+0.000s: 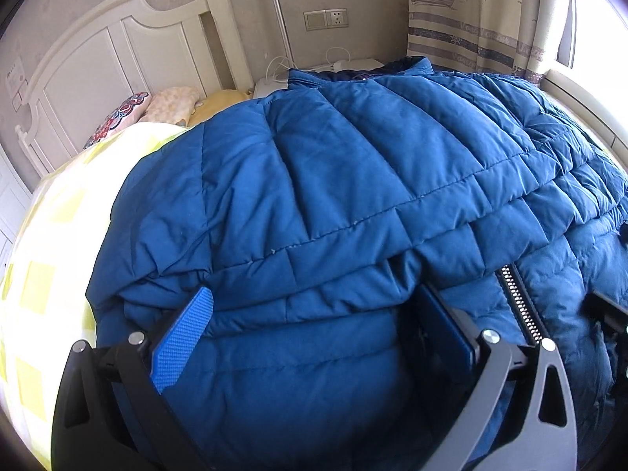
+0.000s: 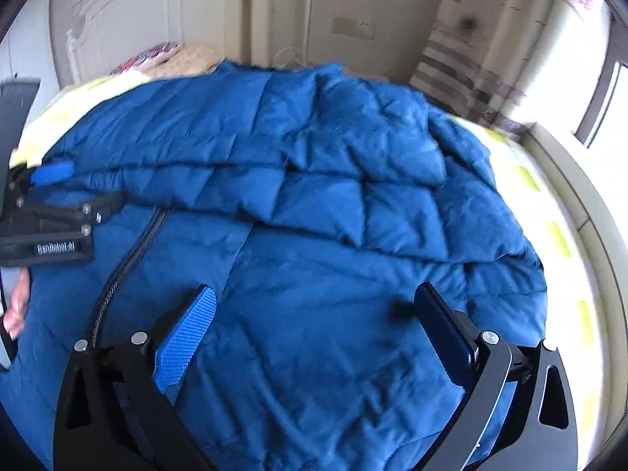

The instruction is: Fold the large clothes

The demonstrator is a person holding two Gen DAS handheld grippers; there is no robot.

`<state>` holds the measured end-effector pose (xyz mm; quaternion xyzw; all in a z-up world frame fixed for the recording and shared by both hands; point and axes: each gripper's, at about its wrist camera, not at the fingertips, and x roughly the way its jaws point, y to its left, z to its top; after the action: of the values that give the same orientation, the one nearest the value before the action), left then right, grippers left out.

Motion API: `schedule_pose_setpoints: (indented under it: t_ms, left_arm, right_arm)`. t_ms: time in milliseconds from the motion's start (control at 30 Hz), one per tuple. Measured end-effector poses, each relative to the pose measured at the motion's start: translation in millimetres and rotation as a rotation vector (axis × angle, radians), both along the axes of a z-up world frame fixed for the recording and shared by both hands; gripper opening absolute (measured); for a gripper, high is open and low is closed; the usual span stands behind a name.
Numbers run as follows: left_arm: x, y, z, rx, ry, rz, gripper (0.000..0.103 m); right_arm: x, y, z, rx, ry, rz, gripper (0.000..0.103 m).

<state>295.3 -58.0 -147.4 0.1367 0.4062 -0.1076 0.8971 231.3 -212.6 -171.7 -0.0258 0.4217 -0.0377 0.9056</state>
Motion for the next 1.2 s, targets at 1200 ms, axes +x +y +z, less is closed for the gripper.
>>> schedule_pose_setpoints:
  t_ms: [1200]
  left_arm:
    - [-97,82,9,-0.146,-0.005,0.192,0.101]
  right_arm:
    - [-64,-42,3,-0.052,-0.018,-0.057,0.098]
